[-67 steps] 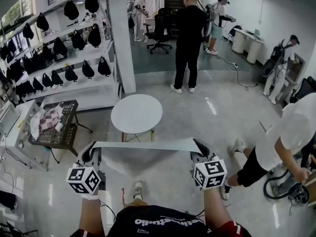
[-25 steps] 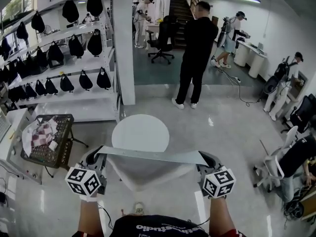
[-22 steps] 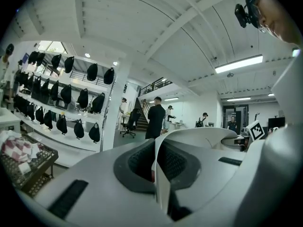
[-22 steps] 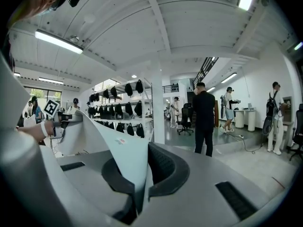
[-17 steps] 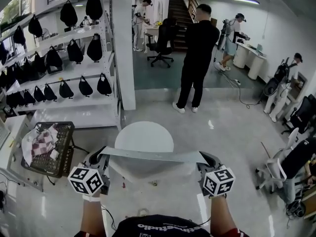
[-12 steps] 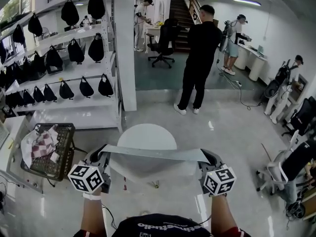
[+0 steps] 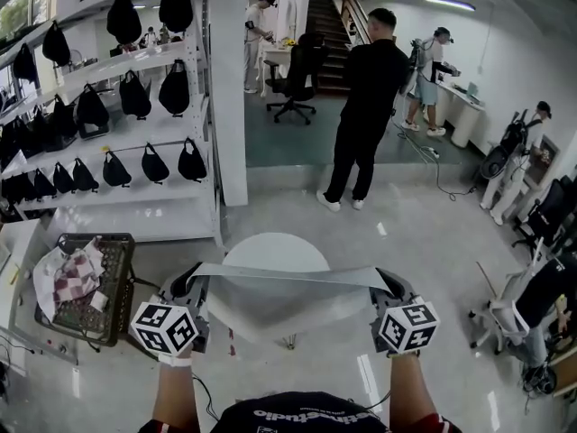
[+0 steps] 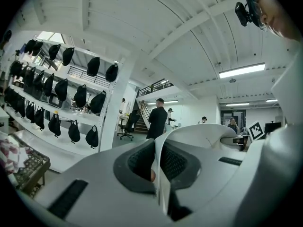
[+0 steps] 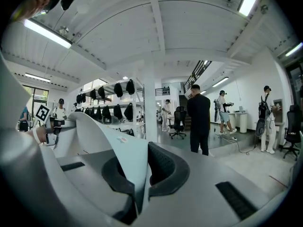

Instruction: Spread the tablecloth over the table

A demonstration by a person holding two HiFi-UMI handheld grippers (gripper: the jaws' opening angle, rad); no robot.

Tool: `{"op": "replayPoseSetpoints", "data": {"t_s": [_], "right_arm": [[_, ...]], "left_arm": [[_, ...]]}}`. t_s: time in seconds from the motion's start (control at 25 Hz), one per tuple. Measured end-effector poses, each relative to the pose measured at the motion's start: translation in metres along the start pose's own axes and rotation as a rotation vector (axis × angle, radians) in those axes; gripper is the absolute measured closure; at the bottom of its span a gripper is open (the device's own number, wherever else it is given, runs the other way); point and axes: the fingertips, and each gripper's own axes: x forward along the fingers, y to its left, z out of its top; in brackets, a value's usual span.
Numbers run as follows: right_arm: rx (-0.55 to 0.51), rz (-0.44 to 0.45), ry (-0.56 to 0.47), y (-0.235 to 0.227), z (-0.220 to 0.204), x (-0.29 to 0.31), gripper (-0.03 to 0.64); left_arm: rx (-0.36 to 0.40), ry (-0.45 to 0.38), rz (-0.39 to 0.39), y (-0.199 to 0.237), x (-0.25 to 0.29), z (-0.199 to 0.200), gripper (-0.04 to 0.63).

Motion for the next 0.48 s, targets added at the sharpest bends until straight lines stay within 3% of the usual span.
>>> {"op": "replayPoseSetpoints", "data": {"t_s": [0.48], "right_arm": [[-0.011,-0.035,0.012,-0.002,0.005,0.026,0.589]], "left_arm": [[-0.003,-0.005,0.001,0.025,0.025,0.001,0.571]]}}
